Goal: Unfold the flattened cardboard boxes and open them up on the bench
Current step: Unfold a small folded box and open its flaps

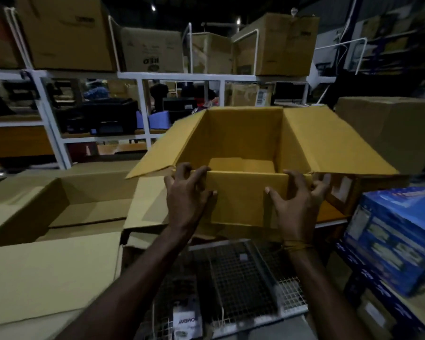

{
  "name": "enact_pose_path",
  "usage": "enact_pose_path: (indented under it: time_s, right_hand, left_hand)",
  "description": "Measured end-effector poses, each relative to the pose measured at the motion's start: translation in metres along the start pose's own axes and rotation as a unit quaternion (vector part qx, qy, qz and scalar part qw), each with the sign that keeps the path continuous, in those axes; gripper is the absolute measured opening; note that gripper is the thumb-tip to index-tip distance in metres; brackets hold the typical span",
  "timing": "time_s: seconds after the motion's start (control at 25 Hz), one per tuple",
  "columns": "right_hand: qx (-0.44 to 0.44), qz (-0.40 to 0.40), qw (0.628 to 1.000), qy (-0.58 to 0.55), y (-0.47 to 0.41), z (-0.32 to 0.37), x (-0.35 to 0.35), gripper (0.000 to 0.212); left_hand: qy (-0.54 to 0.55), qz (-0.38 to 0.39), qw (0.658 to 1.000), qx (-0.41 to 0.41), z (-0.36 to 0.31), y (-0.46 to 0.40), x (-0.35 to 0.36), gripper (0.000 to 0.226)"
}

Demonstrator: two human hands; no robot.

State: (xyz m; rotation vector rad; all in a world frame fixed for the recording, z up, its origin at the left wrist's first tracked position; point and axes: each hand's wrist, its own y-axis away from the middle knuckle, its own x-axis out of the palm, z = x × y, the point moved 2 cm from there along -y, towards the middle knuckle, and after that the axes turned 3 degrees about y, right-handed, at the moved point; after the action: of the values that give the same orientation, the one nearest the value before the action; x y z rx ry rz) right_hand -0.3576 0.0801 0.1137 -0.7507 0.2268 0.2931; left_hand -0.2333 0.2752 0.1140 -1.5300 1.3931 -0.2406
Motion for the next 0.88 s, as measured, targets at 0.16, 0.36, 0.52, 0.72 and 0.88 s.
enact_pose_path:
  time_s: [0.16, 0.36, 0.52, 0.72, 0.88]
  right_hand:
    - [-0.018, -0.002, 1.0, 0.0, 0.034, 0.085, 0.032, 0.055]
    - [-0.046, 0.016, 0.998, -0.04, 0.073, 0.17, 0.101, 0.054]
    - [-0.066, 0.055, 0.994, -0.074, 0.106, 0.228, 0.157, 0.053]
    - [-0.092, 0.103, 0.983, -0.121, 0.156, 0.281, 0.223, 0.051]
    - [-0.095, 0.14, 0.977, -0.132, 0.194, 0.304, 0.262, 0.049]
  left_hand:
    - [-0.003, -0.027, 0.999, 0.021, 0.055, -0.019, -0.078, 0.055]
    - [-0.05, -0.07, 0.996, -0.003, 0.137, -0.035, -0.162, 0.056]
    - [-0.082, -0.093, 0.992, -0.014, 0.197, -0.037, -0.223, 0.054]
    - [-0.129, -0.108, 0.985, -0.043, 0.271, -0.03, -0.286, 0.054]
    - [-0.15, -0.122, 0.979, -0.07, 0.317, -0.012, -0.316, 0.053]
